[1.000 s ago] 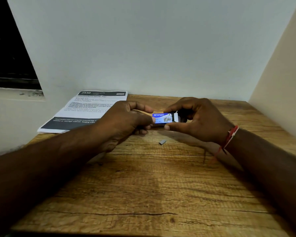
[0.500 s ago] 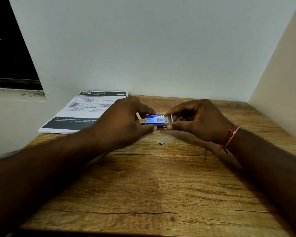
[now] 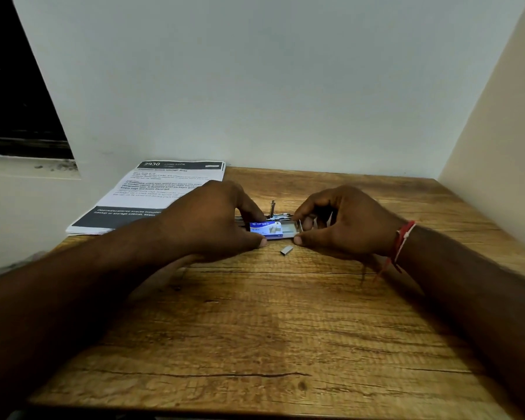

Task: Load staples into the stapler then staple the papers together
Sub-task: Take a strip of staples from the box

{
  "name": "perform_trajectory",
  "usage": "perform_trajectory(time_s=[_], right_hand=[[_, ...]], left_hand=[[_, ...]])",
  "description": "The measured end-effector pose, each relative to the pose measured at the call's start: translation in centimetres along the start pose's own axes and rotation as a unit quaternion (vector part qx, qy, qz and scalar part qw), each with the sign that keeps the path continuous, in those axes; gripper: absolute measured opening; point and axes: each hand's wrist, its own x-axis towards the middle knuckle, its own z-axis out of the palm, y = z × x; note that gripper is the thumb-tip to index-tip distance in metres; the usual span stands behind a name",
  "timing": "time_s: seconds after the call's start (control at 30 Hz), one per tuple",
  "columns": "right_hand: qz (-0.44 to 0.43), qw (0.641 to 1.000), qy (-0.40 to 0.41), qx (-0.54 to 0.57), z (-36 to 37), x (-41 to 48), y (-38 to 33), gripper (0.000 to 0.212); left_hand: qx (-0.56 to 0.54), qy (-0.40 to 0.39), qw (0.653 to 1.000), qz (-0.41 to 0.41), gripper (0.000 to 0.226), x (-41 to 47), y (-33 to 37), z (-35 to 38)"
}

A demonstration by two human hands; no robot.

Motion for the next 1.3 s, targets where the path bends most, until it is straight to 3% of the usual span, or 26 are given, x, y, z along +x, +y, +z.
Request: perform_trajectory(time_s=[0.4,0.57,0.8,1.3], right_hand=[[0.010,0.999,-0.043,-0.030,-0.7,0.0,0.2,0.034],[-0.045,0.998,0.000,-0.048,-0.3,0.1,0.0,0.012],[-0.048,0.996,0.012,-0.076,0.8,0.3,-0.3,0.004],[-0.091,0.990,-0.026,-0.108,0.3,0.1,-0.5,0.022]], left_hand=[[-0.003,-0.056,0.998,0.024,0.040,0.8,-1.0,-0.4],[-0.002,-0.058,0.998,0.031,0.039,0.6,-0.8,-0.4],[-0.001,-0.048,0.998,0.038,0.039,0.5,-0.7,-0.3],[-0.009,-0.033,0.998,0.045,0.037,0.3,-0.7,-0.2]])
